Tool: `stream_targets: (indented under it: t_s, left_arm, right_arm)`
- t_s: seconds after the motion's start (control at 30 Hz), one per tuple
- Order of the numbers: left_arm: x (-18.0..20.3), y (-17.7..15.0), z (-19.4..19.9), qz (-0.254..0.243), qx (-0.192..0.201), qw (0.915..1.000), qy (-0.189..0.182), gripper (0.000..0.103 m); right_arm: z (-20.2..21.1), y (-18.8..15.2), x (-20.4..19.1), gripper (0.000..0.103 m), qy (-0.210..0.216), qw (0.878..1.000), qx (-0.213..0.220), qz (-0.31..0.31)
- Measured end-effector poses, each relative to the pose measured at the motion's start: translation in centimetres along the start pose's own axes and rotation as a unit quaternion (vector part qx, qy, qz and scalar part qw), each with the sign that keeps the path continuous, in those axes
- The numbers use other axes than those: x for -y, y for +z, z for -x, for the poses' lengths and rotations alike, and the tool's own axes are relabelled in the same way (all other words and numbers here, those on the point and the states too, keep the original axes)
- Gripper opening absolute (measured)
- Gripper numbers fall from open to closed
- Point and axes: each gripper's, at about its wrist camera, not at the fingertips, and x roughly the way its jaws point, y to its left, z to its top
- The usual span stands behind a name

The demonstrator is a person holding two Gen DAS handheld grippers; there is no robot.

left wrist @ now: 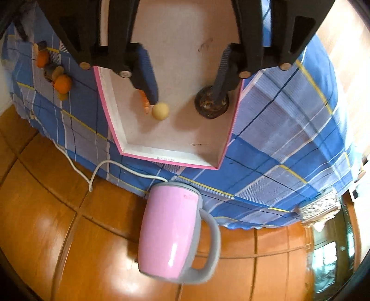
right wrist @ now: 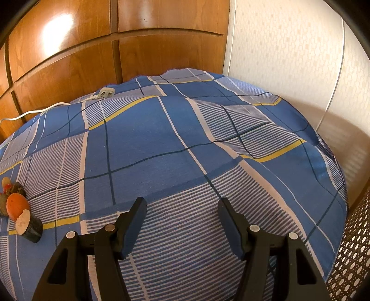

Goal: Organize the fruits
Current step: 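Carry the yellow fruit into the tray and open the left tool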

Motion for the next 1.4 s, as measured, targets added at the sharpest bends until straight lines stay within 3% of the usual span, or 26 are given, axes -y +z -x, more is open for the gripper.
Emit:
stream_targets:
  t_s: [0.2,0.63,1.4]
  left_arm:
    - [-0.3,-2.3,2.9,0.01,0.015,0.9998,0.003,0.065]
    - [-0.4,-6.3,5.6,-0.009,0.022,0.9997,0.006,0.071]
    - [-1.6,-7.7,4.6,0.017,0.003,0.9999,-0.002,0.075]
  right_arm:
    - [0.0,0.0,0.0,0.065,0.0,1.0,0.002,0.002]
    - [-0.1,0.0,-0.2,0.066,-0.002,1.0,0.005,0.004]
    - [-0.4,0.1,-0.5,0.069,-0.012,1.0,0.003,0.01]
